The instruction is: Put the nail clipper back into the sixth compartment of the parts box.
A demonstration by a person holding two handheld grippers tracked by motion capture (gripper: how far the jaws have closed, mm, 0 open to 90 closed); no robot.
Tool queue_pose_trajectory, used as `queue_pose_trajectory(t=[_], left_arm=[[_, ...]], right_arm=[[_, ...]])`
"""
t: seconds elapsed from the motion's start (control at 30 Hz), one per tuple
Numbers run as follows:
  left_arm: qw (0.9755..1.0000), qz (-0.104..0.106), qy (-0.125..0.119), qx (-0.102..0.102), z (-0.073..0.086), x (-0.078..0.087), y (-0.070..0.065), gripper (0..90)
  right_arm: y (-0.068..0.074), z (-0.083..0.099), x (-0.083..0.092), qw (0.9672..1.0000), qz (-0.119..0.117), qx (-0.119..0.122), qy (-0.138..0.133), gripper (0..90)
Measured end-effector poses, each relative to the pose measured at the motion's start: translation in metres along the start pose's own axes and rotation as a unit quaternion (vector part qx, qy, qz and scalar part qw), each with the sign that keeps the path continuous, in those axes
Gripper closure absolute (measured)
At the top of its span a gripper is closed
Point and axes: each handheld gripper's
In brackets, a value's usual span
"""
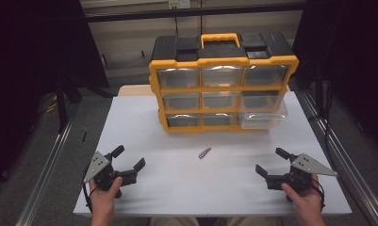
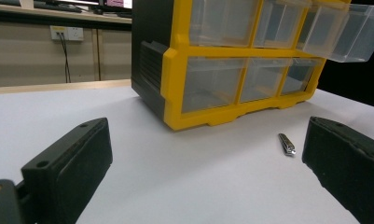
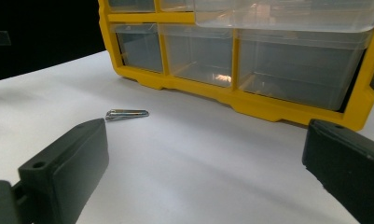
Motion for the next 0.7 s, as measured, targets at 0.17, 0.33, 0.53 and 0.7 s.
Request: queue_pose_trajectory(t=[0.17, 0.33, 0.53, 0.7], left_arm=[[1.0, 0.0, 0.005, -0.005, 0.0, 0.002, 0.001, 1.6], [0.9999, -0.003, 0.014, -0.008, 0.003, 0.003, 0.001, 1.6], [0.9998, 0.002, 0.017, -0.011, 0.003, 0.004, 0.0, 1.6], [0.9996, -0.001, 0.024, -0.015, 0.004, 0.003, -0.002, 1.6]], right_arm=[[0.003, -0.002, -0.005, 0.9999, -0.01, 0.003, 0.006, 0.0], [0.006, -0.006, -0.013, 0.9996, -0.021, 0.013, 0.01, 0.0], [0.013, -0.012, -0.026, 0.999, -0.039, 0.02, 0.01, 0.0], [0.021, -0.014, -0.04, 0.9976, -0.058, 0.028, 0.028, 0.0]])
Point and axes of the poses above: each handheld gripper's, and its own axes: x roughly backward along the jaws, z roughly out of its underside, y roughly to its left, and after that the axes turned 11 degrees about x, right-handed
